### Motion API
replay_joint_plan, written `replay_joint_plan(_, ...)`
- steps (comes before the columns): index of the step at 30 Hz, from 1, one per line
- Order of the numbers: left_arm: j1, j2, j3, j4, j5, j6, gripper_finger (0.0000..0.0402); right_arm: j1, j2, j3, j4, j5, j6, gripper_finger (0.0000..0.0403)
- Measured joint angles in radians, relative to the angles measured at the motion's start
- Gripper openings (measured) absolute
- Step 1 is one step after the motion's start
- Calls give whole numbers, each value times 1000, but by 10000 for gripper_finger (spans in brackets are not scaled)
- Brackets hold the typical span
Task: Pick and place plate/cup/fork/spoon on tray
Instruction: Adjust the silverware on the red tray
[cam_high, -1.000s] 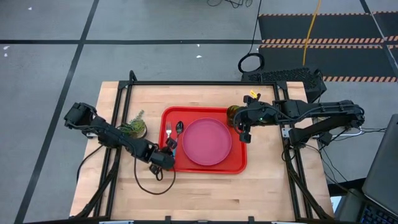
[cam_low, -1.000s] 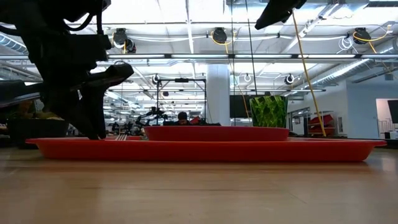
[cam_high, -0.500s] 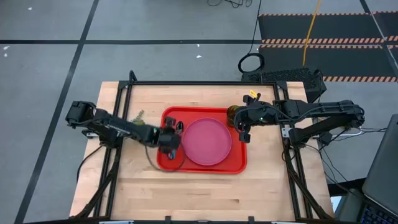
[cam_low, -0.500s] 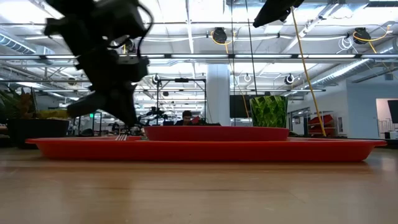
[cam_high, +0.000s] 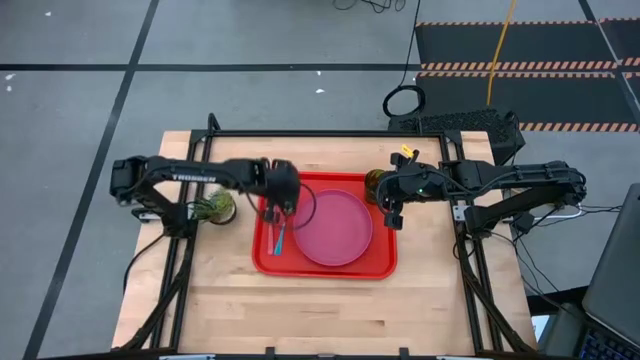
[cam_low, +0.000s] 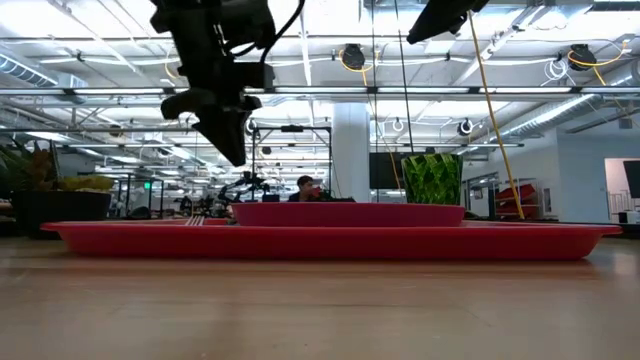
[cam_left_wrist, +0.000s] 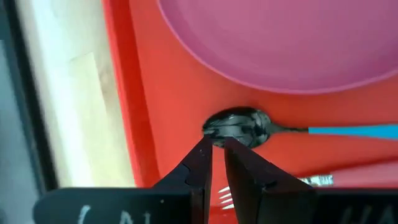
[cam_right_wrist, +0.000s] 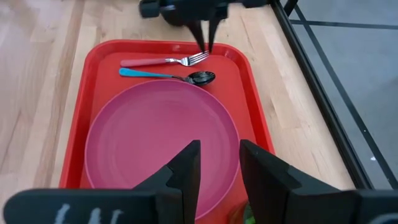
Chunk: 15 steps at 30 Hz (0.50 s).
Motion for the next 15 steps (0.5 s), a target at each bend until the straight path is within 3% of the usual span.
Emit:
replay_joint_plan(7, 186, 0, 63, -107, 296, 95, 46, 0, 0, 0, 3, -1, -23, 105)
replay_joint_plan(12, 255, 25, 125, -198, 359, 83, 8, 0, 0, 0, 64, 1, -50, 105)
replay_joint_plan(15, 266, 100, 198, -311, 384, 63, 8, 0, 0, 0, 149, 1, -81, 105)
